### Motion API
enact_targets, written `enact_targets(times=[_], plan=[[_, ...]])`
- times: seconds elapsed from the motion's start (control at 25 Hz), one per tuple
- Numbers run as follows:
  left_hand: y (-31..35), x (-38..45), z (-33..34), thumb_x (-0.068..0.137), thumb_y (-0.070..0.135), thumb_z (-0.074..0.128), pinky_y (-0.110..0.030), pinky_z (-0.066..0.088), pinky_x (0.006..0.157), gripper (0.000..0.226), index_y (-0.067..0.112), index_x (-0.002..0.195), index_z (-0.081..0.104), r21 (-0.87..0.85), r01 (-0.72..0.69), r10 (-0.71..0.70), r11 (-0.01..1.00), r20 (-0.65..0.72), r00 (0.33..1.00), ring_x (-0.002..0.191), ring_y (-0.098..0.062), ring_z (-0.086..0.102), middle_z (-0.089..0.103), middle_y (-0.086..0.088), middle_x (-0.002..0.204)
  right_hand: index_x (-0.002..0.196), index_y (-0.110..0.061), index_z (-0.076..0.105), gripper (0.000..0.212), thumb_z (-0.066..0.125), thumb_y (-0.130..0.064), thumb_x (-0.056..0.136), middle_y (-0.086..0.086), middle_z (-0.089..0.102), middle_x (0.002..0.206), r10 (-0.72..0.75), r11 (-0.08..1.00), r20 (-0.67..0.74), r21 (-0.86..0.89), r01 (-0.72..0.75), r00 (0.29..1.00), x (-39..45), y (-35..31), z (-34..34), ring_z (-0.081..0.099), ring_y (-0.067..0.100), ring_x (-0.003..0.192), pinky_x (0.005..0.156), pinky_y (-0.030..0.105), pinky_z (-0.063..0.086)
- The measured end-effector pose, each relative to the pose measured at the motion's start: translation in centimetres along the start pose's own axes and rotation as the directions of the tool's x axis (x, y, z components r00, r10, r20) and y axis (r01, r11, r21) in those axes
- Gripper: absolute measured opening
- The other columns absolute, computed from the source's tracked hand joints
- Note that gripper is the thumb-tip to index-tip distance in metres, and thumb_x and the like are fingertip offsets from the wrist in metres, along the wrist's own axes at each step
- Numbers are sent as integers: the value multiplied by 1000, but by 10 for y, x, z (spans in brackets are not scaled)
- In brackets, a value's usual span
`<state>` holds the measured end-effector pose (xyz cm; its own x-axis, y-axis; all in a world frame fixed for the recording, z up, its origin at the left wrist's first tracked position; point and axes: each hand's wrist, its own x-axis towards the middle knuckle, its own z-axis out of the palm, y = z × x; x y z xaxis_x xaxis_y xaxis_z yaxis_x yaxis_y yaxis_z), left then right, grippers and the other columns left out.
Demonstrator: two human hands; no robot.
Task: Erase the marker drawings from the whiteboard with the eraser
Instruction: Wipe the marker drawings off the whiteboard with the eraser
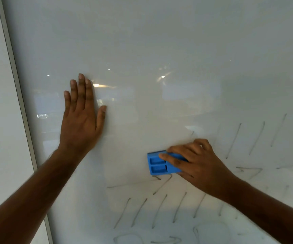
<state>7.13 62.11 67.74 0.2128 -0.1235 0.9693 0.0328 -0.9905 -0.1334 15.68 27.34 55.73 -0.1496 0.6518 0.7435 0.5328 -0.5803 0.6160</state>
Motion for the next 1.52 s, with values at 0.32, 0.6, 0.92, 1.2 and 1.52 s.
enact_targets(times=[0.32, 0.6, 0.92, 1.2, 1.52], plan=[[22, -1, 5, 113, 46, 32, -43, -5, 137, 80, 2, 172, 1, 27, -48, 47, 998, 30, 998, 169, -30, -9, -7, -13, 182, 151, -31, 49, 55, 59, -38, 97, 1, 63, 134, 21, 998, -45, -57, -23, 999, -26, 48, -19, 59, 25, 98, 89, 49, 42], [48, 20, 11, 113, 46, 32, -44, -4, 138, 80, 0, 172, 2, 36, -50, 50, 998, 11, 999, 169, -32, -8, -4, -17, 182, 152, -34, 45, 63, 62, -45, 92, -5, 58, 135, 262, 965, -132, 26, -261, 956, 31, 86, -30, 54, 25, 98, 88, 49, 40], [95, 23, 26, 113, 48, 34, -48, 1, 138, 82, -2, 171, 4, 44, -96, 95, 994, 22, 995, 169, -34, -6, -3, -20, 181, 152, -29, 47, 58, 58, -34, 95, 1, 61, 135, -43, 997, 10, -69, 44, 999, -68, 73, -25, 59, 23, 101, 91, 50, 42], [149, 35, 40, 113, 50, 32, -47, 1, 138, 83, -4, 170, 7, 38, -162, 162, 986, 22, 987, 168, -36, -4, 0, -22, 180, 153, -31, 44, 58, 58, -47, 98, -1, 58, 134, 187, 978, -126, -67, -196, 974, -47, 138, -45, 56, 29, 92, 82, 49, 42], [171, 49, 45, 112, 49, 32, -46, -3, 138, 83, -2, 171, 3, 15, -123, 123, 992, 3, 992, 169, -34, -7, -3, -20, 181, 150, -33, 50, 61, 67, -36, 91, -4, 62, 134, 97, 994, -126, -34, -102, 987, -42, 79, -21, 60, 25, 91, 86, 46, 42]])
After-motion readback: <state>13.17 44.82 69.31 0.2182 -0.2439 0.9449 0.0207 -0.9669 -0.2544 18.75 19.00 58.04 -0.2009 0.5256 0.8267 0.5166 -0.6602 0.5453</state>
